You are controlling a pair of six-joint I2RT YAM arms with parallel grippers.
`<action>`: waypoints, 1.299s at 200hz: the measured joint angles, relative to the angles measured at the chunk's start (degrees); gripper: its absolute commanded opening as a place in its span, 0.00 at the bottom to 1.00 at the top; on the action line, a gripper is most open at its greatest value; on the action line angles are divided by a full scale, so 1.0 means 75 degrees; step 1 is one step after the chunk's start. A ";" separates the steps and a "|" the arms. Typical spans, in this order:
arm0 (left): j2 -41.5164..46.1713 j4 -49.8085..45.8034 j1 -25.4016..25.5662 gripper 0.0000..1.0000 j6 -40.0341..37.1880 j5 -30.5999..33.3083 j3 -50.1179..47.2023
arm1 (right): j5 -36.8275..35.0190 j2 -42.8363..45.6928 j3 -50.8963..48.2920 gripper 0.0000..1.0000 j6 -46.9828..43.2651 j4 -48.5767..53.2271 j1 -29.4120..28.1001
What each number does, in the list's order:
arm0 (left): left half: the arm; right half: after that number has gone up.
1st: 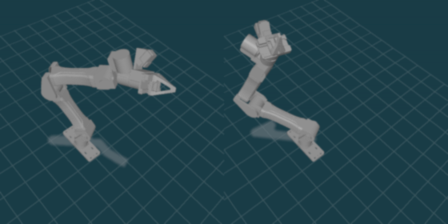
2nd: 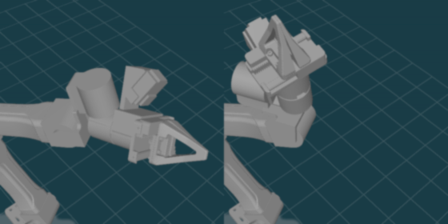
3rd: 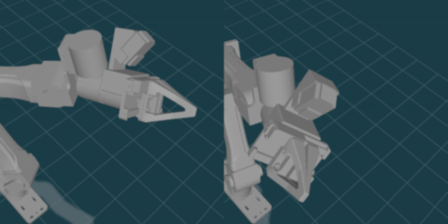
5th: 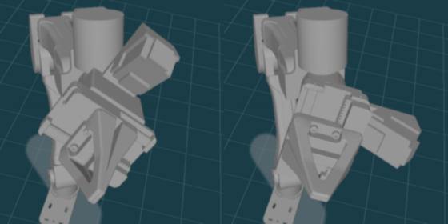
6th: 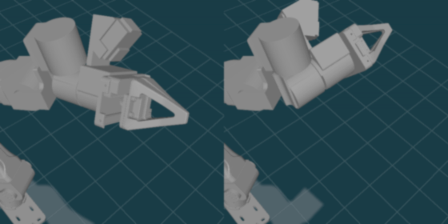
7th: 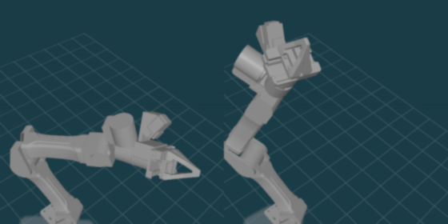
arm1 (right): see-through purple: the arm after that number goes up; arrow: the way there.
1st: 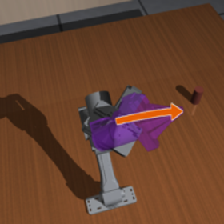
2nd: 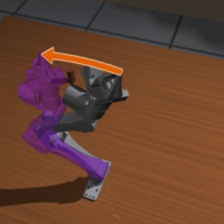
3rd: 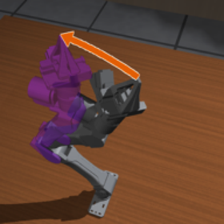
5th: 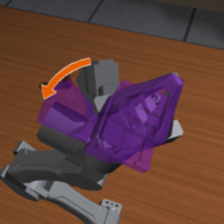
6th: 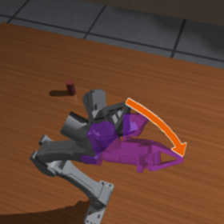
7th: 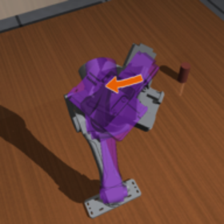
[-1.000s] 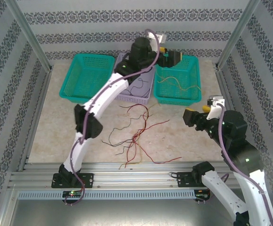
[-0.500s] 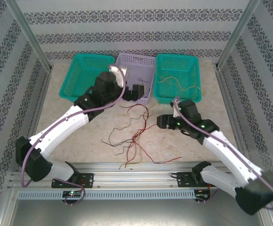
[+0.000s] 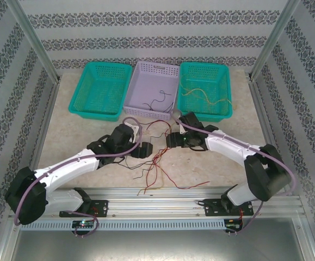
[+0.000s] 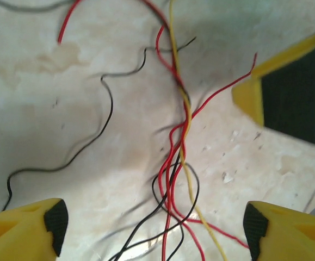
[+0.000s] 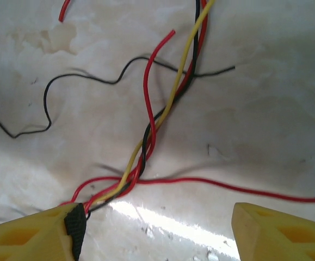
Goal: Untangle the cables
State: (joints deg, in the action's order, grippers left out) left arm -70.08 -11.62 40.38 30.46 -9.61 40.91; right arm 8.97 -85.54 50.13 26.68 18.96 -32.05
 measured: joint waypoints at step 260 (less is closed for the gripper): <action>-0.2702 0.0256 0.0813 0.39 -0.0265 0.0583 0.0067 | -0.0592 -0.2669 0.1568 0.09 -0.0364 -0.0090 -0.0195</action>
State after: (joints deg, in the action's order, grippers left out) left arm -90.35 -9.69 46.48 28.47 -5.23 41.41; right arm 4.54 -105.56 61.89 23.94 18.28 -33.52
